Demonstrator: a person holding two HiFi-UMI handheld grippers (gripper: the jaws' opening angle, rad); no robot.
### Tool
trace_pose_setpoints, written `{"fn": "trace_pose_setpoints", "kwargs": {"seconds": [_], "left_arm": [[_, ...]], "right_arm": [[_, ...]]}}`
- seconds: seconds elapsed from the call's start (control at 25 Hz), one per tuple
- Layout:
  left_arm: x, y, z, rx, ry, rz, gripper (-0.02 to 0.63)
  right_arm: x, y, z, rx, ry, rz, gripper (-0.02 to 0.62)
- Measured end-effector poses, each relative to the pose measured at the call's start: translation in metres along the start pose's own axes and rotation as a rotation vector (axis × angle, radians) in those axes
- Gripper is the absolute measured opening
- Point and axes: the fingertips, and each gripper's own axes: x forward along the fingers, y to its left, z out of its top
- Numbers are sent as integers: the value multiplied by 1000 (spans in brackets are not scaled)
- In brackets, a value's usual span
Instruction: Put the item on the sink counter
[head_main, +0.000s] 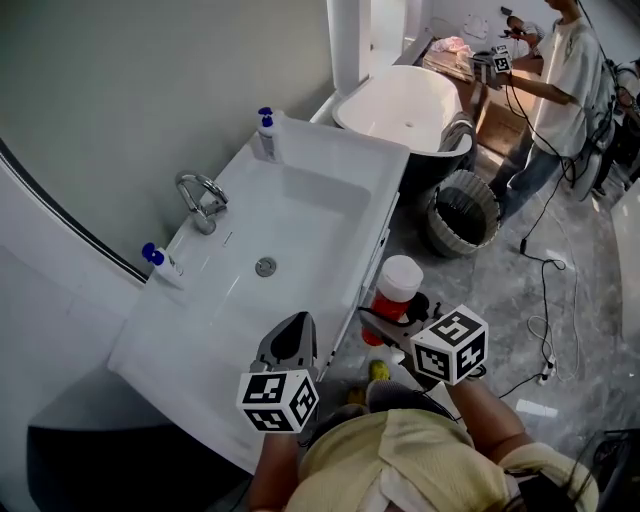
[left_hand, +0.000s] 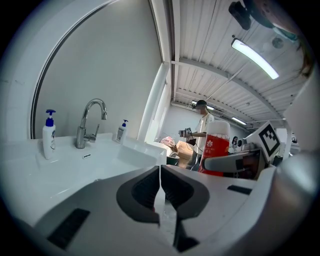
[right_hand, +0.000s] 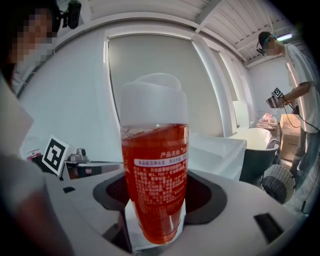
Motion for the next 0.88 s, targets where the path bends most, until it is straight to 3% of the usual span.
{"fn": "trace_pose_setpoints", "kwargs": {"seconds": [0.88], "left_arm": [[80, 42, 36, -34, -41, 150, 43]], "right_arm": [[89, -69, 50, -50, 35, 154, 299]]}}
